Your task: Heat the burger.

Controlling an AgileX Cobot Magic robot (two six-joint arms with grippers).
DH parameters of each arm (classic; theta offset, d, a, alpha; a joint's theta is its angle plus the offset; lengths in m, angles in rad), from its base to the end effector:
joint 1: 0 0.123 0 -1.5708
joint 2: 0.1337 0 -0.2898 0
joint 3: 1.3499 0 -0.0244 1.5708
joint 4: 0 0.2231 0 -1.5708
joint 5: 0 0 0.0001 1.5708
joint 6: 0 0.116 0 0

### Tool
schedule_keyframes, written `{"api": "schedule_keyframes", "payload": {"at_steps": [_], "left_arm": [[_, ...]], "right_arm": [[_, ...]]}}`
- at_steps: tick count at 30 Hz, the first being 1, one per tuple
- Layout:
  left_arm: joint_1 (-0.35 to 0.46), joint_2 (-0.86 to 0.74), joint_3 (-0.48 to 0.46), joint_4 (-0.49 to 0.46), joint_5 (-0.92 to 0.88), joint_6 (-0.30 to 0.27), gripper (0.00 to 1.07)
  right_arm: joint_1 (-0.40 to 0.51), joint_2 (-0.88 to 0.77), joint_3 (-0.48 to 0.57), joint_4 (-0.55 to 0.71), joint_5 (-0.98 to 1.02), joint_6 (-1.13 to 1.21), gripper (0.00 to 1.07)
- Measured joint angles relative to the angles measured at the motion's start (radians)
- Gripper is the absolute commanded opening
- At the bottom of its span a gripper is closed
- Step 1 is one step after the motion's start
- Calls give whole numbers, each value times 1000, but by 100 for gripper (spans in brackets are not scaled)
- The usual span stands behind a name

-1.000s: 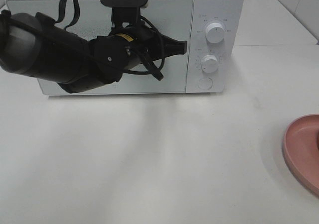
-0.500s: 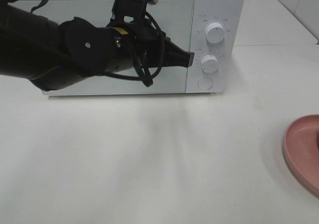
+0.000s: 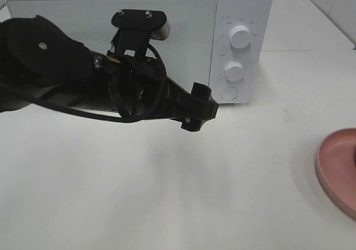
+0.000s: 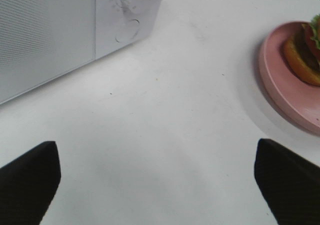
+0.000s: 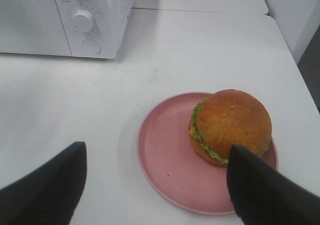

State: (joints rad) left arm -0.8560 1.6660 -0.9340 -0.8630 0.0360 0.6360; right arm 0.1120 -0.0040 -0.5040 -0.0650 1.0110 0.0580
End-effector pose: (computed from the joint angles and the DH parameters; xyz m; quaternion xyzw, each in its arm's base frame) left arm 0.2268 -0.2662 0.2188 0.2842 0.8538 -0.2353 0.3674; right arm -0.0096 -0.0075 0.2590 -0.0220 0.8371 0.0139 0.5464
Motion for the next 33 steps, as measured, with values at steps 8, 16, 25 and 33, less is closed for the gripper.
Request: {"api": "schedule_keyframes", "payload": {"at_steps": [8, 16, 25, 33], "left_arm": [[51, -25, 0, 92, 99, -21, 98], [308, -98, 0, 390, 287, -266, 98], [484, -166, 0, 925, 709, -757, 98], [566, -311, 0, 913, 958, -694, 98]], "right_arm": [[0, 0, 0, 0, 0, 0, 75], [0, 0, 0, 0, 0, 0, 75], [0, 0, 0, 0, 0, 0, 75], [0, 0, 0, 0, 0, 0, 75]]}}
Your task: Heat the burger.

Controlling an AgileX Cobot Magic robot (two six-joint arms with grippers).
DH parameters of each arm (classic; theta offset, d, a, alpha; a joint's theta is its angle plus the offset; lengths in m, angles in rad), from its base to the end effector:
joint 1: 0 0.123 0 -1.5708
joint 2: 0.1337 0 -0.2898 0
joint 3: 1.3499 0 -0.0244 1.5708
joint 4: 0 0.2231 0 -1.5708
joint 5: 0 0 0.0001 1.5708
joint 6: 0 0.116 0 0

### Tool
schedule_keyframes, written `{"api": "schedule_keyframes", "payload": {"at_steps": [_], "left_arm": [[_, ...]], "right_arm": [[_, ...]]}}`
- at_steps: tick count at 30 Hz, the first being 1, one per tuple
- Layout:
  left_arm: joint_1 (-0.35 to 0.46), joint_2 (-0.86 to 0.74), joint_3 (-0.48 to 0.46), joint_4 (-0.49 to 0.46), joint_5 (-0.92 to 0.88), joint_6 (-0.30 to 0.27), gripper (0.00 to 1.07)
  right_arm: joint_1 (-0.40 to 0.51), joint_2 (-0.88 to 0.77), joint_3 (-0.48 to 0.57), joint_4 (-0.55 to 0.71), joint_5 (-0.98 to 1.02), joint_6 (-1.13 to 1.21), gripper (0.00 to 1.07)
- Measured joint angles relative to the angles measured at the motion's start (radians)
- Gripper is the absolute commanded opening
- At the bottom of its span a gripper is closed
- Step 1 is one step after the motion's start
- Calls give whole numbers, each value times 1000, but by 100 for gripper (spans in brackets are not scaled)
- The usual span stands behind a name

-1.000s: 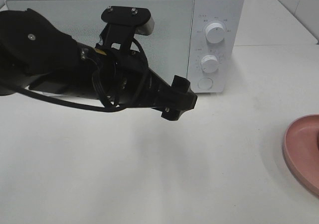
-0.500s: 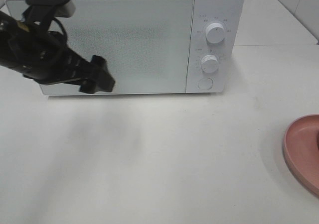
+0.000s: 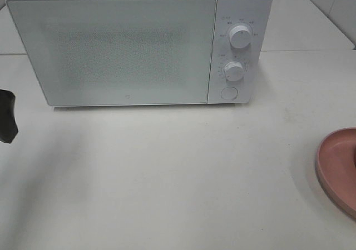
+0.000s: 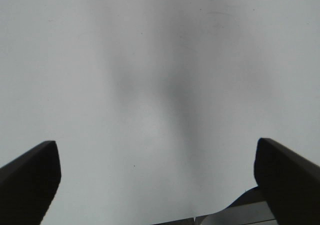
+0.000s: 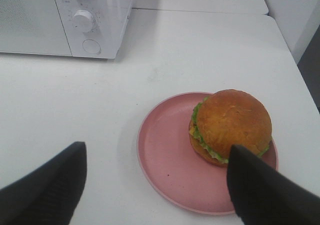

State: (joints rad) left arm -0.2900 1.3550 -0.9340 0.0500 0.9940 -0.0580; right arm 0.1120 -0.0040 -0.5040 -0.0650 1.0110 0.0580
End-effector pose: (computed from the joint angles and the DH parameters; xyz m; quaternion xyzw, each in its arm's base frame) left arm 0.2150 -0.0591 0.2493 0.1258 0.9844 0.0011 0.1232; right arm -0.0096 -0.0075 0.2590 -0.0220 0.8371 0.0139 0.5464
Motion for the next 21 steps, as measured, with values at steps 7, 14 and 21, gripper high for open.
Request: {"api": "schedule_keyframes", "payload": {"at_steps": [7, 14, 21], "left_arm": [[138, -125, 0, -128, 38, 106, 98], [194, -304, 45, -154, 74, 123, 98], [196, -561, 215, -154, 81, 118, 98]], "right_arm": [[0, 0, 0, 0, 0, 0, 75], [0, 0, 0, 0, 0, 0, 75], [0, 0, 0, 0, 0, 0, 75]]}}
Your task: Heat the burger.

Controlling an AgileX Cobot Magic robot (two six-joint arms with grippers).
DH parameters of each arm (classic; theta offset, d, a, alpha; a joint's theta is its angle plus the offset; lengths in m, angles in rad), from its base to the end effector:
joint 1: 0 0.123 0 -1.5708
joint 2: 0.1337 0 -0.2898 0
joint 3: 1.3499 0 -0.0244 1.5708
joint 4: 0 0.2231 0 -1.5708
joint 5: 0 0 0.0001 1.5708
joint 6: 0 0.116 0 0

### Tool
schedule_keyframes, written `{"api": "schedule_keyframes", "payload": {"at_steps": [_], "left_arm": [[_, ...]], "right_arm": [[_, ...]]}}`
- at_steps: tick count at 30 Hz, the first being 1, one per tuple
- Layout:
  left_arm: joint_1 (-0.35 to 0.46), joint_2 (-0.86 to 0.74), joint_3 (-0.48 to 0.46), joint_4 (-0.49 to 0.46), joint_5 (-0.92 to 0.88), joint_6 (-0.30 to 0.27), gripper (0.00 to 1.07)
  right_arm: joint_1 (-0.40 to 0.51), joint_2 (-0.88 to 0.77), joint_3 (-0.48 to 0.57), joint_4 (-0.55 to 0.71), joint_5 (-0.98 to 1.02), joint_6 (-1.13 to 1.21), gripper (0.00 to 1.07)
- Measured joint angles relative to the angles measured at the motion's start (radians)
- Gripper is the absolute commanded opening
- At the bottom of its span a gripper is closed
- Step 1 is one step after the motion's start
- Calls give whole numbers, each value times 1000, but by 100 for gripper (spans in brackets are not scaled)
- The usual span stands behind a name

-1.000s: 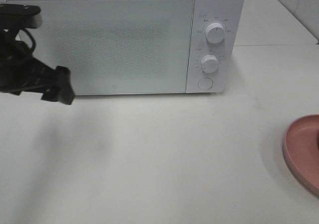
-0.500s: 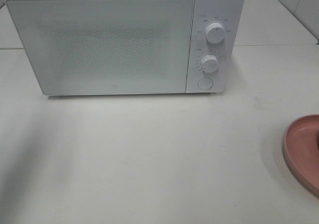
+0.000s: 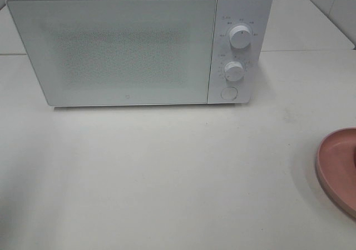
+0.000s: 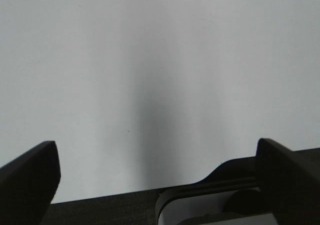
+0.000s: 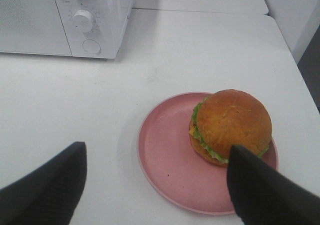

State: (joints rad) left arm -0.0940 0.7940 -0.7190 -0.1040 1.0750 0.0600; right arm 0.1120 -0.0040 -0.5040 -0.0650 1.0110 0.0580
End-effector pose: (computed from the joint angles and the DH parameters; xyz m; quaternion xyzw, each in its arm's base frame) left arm 0.1039 -0.0204 0.2812 0.0619 0.9647 -0.0547 0.2500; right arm -0.0096 -0.0075 0.2590 -0.0220 0.8371 0.0139 0.5464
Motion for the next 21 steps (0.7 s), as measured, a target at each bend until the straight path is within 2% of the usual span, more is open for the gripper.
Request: {"api": "schedule_keyframes", "payload": {"at_steps": [2, 3, 5, 6, 11, 21], "left_arm": [[0, -117, 55, 0, 2, -1, 98], [0, -117, 55, 0, 2, -1, 98], [0, -233, 103, -1, 7, -1, 98], [0, -233, 103, -1, 7, -1, 98], [0, -435, 182, -4, 10, 4, 98], [0, -580, 198, -8, 5, 4, 98]], "right_arm": [[0, 0, 0, 0, 0, 0, 75], [0, 0, 0, 0, 0, 0, 75], [0, 0, 0, 0, 0, 0, 75], [0, 0, 0, 0, 0, 0, 75], [0, 0, 0, 0, 0, 0, 75], [0, 0, 0, 0, 0, 0, 75]]}}
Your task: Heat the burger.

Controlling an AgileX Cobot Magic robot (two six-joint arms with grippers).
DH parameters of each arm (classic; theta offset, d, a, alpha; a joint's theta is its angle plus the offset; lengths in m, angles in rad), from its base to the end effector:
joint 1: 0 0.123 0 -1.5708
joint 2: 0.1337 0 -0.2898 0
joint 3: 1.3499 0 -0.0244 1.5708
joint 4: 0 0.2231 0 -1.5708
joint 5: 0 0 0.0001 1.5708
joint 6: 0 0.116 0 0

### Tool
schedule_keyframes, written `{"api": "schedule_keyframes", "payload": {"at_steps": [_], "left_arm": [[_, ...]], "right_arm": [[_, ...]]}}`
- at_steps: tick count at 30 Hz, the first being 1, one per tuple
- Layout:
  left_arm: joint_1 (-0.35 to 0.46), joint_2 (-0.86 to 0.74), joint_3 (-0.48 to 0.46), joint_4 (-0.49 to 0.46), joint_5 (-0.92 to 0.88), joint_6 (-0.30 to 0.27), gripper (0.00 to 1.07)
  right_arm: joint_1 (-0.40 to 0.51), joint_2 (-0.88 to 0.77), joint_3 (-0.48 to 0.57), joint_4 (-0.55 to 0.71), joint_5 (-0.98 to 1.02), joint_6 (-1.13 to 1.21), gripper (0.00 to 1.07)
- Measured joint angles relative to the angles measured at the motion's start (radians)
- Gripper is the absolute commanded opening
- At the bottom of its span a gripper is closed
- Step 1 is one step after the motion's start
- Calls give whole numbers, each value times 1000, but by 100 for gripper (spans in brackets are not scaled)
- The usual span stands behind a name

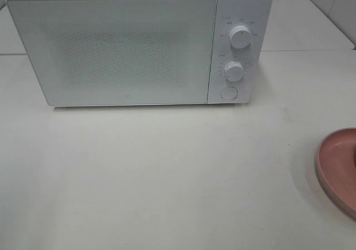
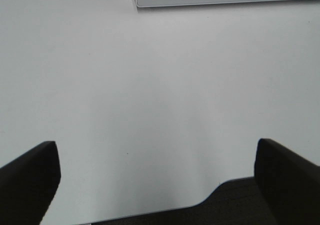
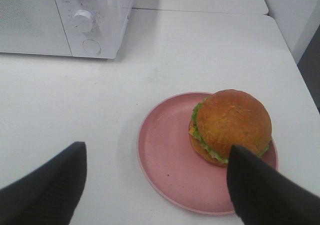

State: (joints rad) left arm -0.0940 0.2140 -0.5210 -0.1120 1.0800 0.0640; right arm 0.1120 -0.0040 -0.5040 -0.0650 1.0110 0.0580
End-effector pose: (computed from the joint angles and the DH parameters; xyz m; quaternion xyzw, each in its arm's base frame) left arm 0.0125 -0.0127 0.2570 0.0685 0.8997 -0.0623 0.4266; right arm -0.0096 -0.0075 0.2590 -0.0220 0.8371 0.0139 0.5464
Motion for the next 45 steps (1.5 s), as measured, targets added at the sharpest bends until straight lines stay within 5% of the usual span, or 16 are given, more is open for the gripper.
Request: {"api": "schedule_keyframes", "payload": {"at_steps": [11, 19, 45], "left_arm": [[15, -102, 0, -11, -2, 0, 98], [104, -213, 0, -16, -2, 0, 98], [106, -219, 0, -19, -2, 0, 98]], "right_arm": [[0, 0, 0, 0, 0, 0, 75], [0, 0, 0, 0, 0, 0, 75], [0, 0, 0, 0, 0, 0, 75]]}}
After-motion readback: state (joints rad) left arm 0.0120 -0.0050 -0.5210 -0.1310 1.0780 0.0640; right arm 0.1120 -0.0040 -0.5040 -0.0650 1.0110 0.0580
